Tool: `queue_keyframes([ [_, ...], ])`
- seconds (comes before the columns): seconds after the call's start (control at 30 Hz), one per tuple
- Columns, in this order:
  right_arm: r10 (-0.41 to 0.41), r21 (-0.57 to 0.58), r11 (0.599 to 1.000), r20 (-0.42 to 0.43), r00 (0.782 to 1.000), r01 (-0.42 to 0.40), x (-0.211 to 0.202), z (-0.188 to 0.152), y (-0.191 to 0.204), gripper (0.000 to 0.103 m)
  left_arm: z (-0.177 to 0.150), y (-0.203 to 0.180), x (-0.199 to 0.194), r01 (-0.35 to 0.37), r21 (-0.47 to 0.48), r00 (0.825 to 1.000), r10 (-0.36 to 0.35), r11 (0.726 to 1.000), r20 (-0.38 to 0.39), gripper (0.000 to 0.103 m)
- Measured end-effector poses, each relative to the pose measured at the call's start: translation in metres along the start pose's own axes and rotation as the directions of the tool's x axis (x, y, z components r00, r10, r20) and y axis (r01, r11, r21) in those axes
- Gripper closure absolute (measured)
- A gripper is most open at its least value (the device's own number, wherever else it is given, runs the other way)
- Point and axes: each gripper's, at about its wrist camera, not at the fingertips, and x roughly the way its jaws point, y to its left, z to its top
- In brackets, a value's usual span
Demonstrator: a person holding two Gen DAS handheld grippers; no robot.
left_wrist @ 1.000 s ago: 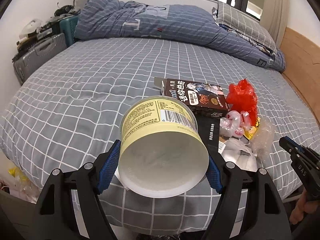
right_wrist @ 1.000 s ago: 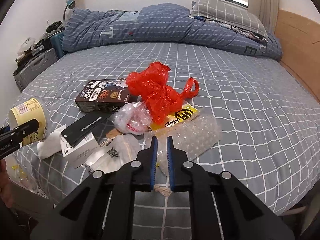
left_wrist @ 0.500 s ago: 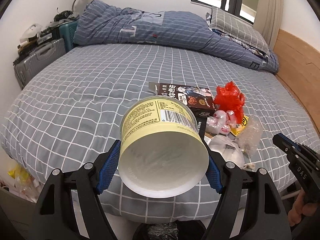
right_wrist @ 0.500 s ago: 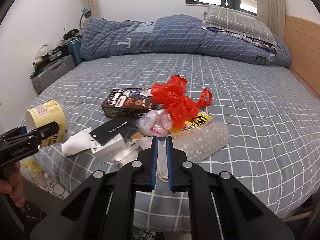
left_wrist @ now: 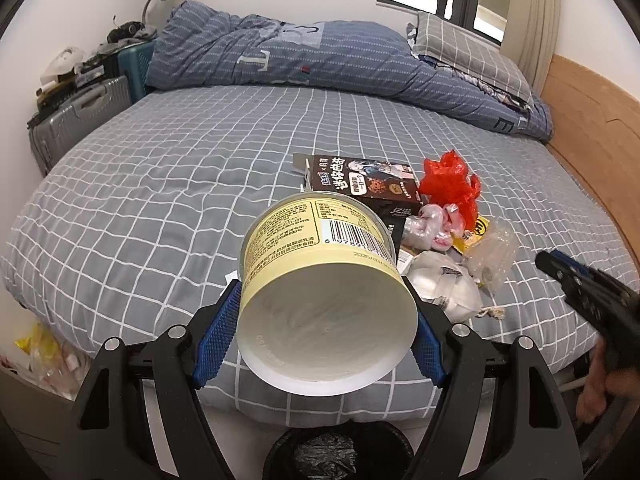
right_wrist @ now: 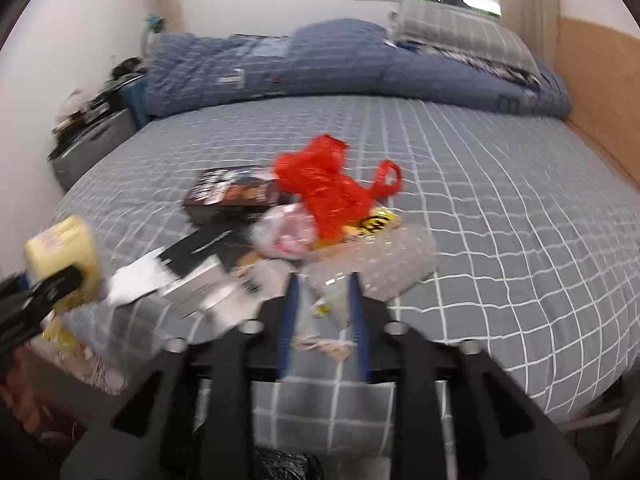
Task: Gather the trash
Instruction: 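Lift the bubble wrap with the right tool while the left tool holds the cup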
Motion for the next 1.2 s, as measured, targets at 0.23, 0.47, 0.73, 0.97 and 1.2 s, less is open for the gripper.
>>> queue_keyframes([
  [0.23,-0.047,0.063,0.997,-0.096,0.994,0.053,0.061,0.015,-0.011,0.042,0.007,0.011,0.021,-0.014,-0.024,1.000,0.014,1.000,-0.017,0.029],
  [0.47,-0.063,0.129,0.988,-0.172,0.983,0.086,0.101,0.016,-0.020,0.038,0.007,0.011,0.034,-0.014,-0.015,0.999,0.013,1.000,-0.034,0.029],
  [0.73,-0.027,0.135,0.989,-0.219,0.975,0.058,0.109,0.009,-0.023,0.073,0.006,0.013,0.038,-0.013,-0.016,0.999,0.012,1.000,-0.042,0.029],
  [0.97,-0.020,0.136,0.990,-0.165,0.986,0.043,0.083,0.007,-0.026,0.084,0.004,0.008,0.035,-0.001,-0.007,0.999,0.000,1.000,-0.038,0.029],
  [1.2,-0.062,0.070,0.995,-0.084,0.995,0.068,0.043,0.008,-0.014,0.085,0.003,0.005,0.034,0.002,0.002,0.999,-0.002,1.000,-0.036,0.029],
])
